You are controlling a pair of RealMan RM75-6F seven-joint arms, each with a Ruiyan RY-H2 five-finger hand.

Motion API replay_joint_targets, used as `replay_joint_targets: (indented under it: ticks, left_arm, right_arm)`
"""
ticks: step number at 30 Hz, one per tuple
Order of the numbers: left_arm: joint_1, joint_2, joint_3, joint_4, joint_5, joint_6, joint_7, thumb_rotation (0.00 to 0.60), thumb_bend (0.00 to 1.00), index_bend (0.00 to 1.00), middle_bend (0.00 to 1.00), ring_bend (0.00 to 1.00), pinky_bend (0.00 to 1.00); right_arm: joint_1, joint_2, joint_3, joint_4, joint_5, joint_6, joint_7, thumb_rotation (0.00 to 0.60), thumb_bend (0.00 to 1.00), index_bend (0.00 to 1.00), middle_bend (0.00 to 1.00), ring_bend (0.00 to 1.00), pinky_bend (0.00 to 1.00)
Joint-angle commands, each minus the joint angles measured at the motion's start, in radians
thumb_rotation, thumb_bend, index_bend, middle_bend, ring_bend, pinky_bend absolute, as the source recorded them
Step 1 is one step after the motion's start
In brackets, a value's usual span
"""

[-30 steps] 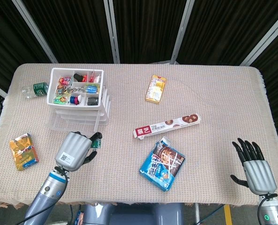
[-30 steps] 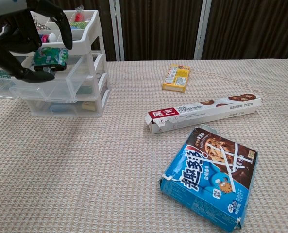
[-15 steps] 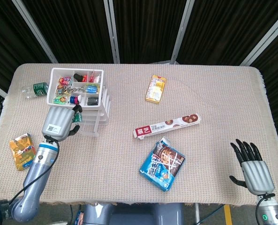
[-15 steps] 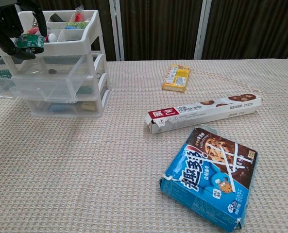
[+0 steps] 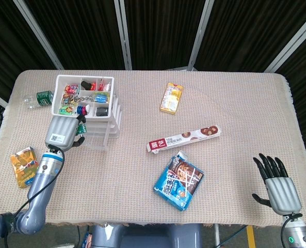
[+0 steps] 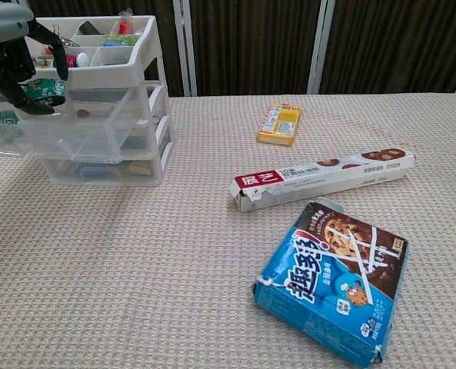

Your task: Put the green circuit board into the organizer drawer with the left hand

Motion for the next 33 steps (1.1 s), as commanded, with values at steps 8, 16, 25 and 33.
replay_joint_targets:
  ticks: [8,16,25,33]
  left_arm:
    - [0.028,0.043,0.047,-0.022,0.076,0.019,-0.064,0.6,0.17,0.3,0.92,0.8,0.73]
    - [0.054,0.085,0.071,-0.015,0.126,0.024,-0.124,0.6,0.2,0.23,0.75,0.65,0.62]
    - [0.196,0.081,0.257,0.113,0.621,0.191,-0.32,0.6,1.0,0.44,0.4,0.37,0.47]
    - [0.265,0.068,0.424,0.473,1.038,0.347,-0.34,0.6,1.0,0.35,0.15,0.11,0.24]
  right_arm:
    - [0.0,-0.005,-0.001,0.008,-0.003,0.001,-0.001,0.6,0.0,0.07,0.0,0.0,0.0]
    - [0.001,-0.01,-0.003,0.01,-0.008,0.001,-0.008,0.6,0.0,0.07,0.0,0.0,0.0]
    - [0.003,-0.008,0.001,0.014,0.017,-0.016,0.001,0.6,0.0,0.07,0.0,0.0,0.0]
    - [0.002,-0.01,0.0,0.001,0.011,-0.011,-0.011,0.6,0.0,0.07,0.0,0.0,0.0]
